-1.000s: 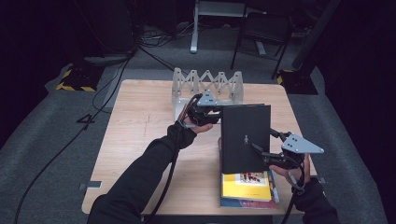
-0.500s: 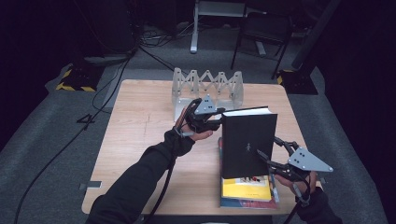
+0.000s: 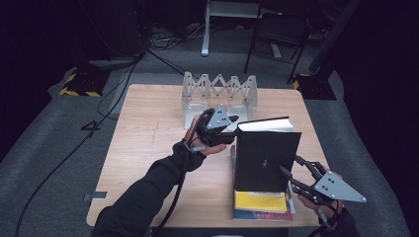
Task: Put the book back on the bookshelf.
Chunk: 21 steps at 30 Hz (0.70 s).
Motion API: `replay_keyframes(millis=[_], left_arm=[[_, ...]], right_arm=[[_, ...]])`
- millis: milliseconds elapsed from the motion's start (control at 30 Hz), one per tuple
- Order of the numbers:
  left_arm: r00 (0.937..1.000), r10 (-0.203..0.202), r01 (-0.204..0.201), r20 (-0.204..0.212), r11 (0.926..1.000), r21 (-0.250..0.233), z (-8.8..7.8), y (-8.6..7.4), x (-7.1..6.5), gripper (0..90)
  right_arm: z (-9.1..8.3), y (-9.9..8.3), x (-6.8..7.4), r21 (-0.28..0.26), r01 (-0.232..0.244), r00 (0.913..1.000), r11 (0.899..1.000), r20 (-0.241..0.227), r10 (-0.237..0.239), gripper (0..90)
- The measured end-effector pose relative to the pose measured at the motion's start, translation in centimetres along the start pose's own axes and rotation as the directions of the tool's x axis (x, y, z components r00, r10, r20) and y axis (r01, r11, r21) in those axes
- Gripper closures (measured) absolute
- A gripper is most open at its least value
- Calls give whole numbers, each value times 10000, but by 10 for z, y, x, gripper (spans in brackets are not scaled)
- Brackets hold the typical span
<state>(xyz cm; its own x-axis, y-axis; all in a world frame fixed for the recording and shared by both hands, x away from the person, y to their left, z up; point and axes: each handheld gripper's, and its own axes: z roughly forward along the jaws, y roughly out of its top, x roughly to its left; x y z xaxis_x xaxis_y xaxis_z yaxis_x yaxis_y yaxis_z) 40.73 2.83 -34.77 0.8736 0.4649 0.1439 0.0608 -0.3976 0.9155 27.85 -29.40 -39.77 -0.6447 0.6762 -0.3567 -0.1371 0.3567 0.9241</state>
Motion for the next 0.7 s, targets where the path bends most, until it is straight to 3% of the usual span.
replay_keyframes(millis=[200, 433, 567, 633, 700], left_arm=[[10000, -26, 26, 0, 10000, -29, -2, -6, -5, 553], [9995, -50, 54, 303, 9999, -125, -5, -12, -10, 533], [9987, 356, -359, 352, 9993, 93, -7, -15, -16, 494], [9959, 872, -885, 240, 9940, 649, -7, -20, -23, 444], [9934, 1119, -1138, 248, 9888, 968, -9, -26, -29, 410]], right_arm=[[-9, 3, -2, -137, -15, 9991, 9999, -418, 9, 581], [-18, 5, -2, -307, 54, 9966, 9995, -820, -79, 643], [-24, 4, -3, -332, 125, 9938, 9994, -1097, -161, 673], [-25, 3, -3, -234, 79, 9937, 9997, -1116, -105, 678], [-25, 2, -3, -189, 45, 9940, 9998, -1089, -65, 679]])
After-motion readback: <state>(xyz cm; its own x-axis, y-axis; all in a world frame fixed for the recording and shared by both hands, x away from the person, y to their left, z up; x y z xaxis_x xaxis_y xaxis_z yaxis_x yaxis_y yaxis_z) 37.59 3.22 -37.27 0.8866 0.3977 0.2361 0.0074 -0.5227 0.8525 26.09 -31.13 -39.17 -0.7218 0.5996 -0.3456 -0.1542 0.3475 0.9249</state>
